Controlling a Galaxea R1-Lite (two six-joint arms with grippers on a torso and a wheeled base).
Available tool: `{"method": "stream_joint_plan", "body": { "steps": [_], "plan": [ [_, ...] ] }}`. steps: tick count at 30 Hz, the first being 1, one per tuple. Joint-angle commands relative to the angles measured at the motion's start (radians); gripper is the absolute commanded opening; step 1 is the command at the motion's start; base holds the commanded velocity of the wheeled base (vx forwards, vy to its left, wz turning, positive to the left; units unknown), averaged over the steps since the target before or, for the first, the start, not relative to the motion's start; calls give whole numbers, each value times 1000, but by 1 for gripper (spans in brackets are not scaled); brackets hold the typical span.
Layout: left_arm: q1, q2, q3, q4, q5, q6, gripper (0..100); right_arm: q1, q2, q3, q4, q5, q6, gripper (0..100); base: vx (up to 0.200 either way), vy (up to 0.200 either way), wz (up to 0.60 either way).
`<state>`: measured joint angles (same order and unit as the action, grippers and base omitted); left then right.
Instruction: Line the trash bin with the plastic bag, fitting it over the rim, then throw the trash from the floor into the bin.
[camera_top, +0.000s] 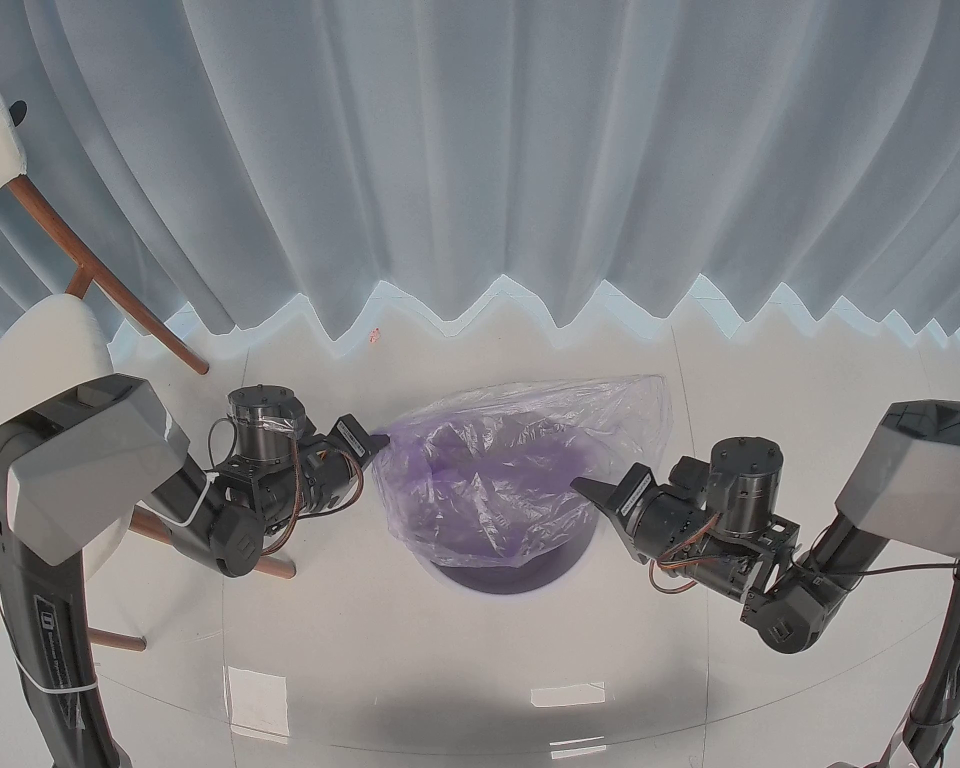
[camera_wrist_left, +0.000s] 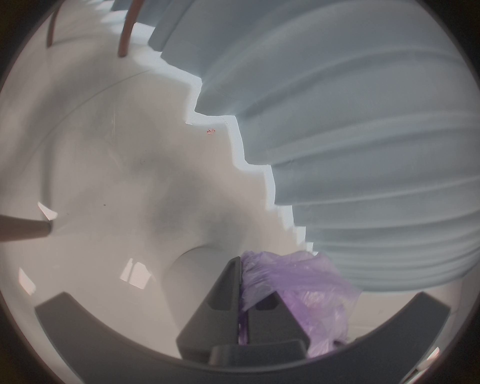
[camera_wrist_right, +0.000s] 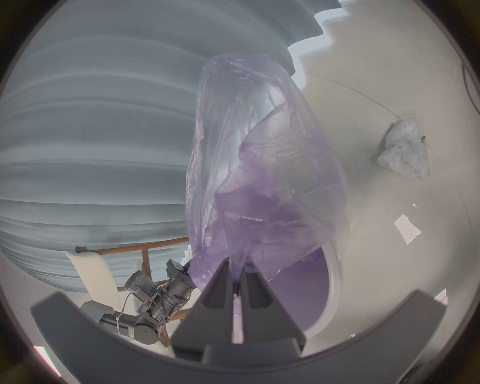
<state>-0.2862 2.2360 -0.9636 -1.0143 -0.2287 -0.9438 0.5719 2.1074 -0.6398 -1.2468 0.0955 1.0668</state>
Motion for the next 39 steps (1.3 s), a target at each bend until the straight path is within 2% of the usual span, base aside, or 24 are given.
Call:
{"method": "stream_joint_plan", "body": {
  "steps": [1,3,4,6,8,11,14,15,21,26,30,31,35,38,39],
  "plan": [
    [-31,-128,92,65,0,86,0,-55,-118,37,55,69,1,0,0,0,0],
    [-57,-190,128,161,2,137,0,-112,-167,20,156,113,2,0,0,0,0],
    [-57,-190,128,161,2,137,0,-112,-167,20,156,113,2,0,0,0,0],
    [-82,-249,144,272,9,166,0,-159,-218,-9,231,167,10,0,0,0,0],
    [-84,-280,152,315,8,180,0,-182,-228,-27,244,178,19,0,0,0,0],
    [-107,-360,190,439,0,231,0,-247,-215,-112,228,168,97,0,0,0,0],
    [-128,-391,203,502,-1,244,0,-280,-208,-127,214,168,122,0,0,0,0],
    [-146,-407,204,562,-3,246,0,-302,-198,-126,196,171,125,0,0,0,0],
    [-162,-398,204,599,-1,247,0,-308,-192,-110,194,181,122,0,0,0,0],
    [-169,-389,207,595,0,249,0,-302,-192,-51,202,250,113,0,0,0,0],
    [-192,-388,229,599,8,247,0,-302,-184,-41,221,263,85,0,0,0,0],
    [-195,-386,230,595,9,249,100,-302,-184,-40,222,263,81,0,0,0,0],
    [-183,-398,220,592,3,246,100,-302,-199,-3,241,270,30,0,0,0,0],
    [-139,-427,207,591,-3,246,100,-300,-204,26,242,293,-14,0,0,0,0],
    [-100,-464,183,592,-9,246,100,-296,-207,52,245,314,-48,0,0,0,0]
  ]
}}
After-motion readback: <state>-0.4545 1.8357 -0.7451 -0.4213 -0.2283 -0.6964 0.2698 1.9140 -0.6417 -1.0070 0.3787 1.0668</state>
